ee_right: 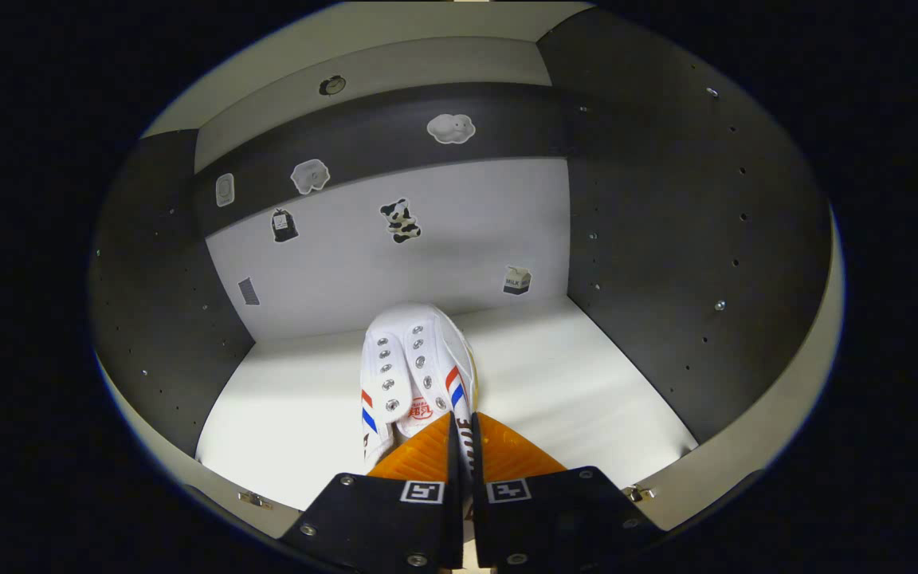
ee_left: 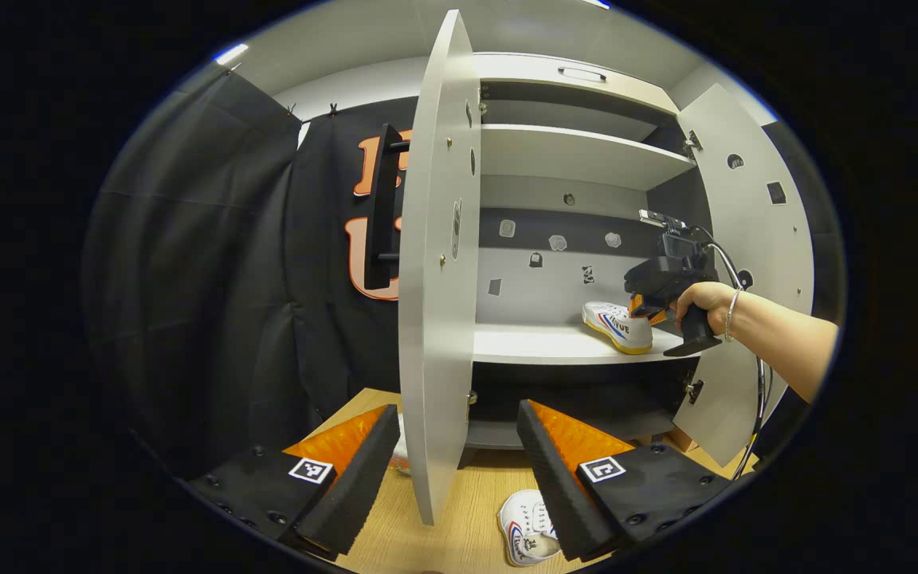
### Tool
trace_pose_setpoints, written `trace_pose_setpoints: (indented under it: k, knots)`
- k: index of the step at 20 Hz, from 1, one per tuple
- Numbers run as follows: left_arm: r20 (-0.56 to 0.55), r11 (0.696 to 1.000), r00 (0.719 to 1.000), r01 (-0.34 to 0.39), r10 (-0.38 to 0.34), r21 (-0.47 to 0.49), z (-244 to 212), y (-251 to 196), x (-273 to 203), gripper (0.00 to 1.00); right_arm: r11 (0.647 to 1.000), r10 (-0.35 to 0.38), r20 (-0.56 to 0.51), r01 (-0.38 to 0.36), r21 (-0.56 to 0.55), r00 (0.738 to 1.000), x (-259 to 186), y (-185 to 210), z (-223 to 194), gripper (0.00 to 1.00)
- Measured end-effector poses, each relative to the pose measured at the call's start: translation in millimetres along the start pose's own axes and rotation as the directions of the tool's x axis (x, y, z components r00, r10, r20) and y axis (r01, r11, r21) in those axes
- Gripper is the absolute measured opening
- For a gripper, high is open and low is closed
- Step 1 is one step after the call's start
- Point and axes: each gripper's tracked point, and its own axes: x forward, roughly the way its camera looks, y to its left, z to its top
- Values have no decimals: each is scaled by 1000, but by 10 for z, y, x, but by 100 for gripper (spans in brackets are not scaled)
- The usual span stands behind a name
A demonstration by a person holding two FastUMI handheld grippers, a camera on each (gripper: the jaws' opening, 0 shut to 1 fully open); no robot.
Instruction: Grab one shoe with the right hand and put it into the shoe cabinet, grab the other shoe with the left hand and put it into the shoe cabinet; then close the right door with the right hand and the left door with the left hand.
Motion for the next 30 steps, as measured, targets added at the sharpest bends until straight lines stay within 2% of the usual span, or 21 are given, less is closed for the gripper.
trace_pose_setpoints:
  k: [1, 2, 3, 8, 12, 15, 17, 21, 24, 26, 30]
  knots:
    - [-7, 1000, 1000, -1, 1, -4, -24, -1, 4, 97, 1000, 12, 7, -12, 7, 1000, -19, 34, 28, 7]
    - [-11, 1000, 1000, -4, 4, -7, -37, 8, 11, 97, 1000, 14, 32, -14, 7, 999, -46, 48, 90, 15]
    - [-9, 1000, 1000, -10, 10, -11, -35, 18, 8, 97, 1000, 13, 76, -12, -3, 997, -101, 44, 201, 18]
    - [-12, 1000, 1000, 2, -2, -15, -52, -36, 12, 97, 997, 48, 168, -37, -64, 985, -586, 13, 327, 21]
    - [-14, 1000, 1000, 17, -17, -12, -70, -110, 1, 97, 993, 89, 246, -69, -91, 965, -1148, -4, 269, 26]
    - [-26, 999, 999, 29, -30, -22, -115, -156, -15, 97, 992, 96, 301, -65, -111, 949, -1568, -96, 183, 31]
    - [-33, 999, 999, 31, -32, -27, -155, -174, -31, 97, 990, 104, 336, -64, -126, 936, -1832, -138, 139, 39]
    - [-58, 999, 998, 32, -32, -10, -315, -202, -30, 97, 988, 138, 347, -103, -118, 928, -2254, -199, -92, 59]
    - [-87, 1000, 996, 28, -27, 8, -526, -221, -4, 97, 981, 187, 349, -154, -119, 918, -2516, -183, -263, 84]
    - [-112, 999, 993, 41, -42, -9, -733, -283, 47, 97, 978, 197, 347, -159, -135, 917, -2632, -214, -374, 90]
    - [-207, 998, 977, 58, -56, 5, -1291, -398, 148, 97, 977, 180, 360, -124, -175, 915, -2809, -365, -521, 93]
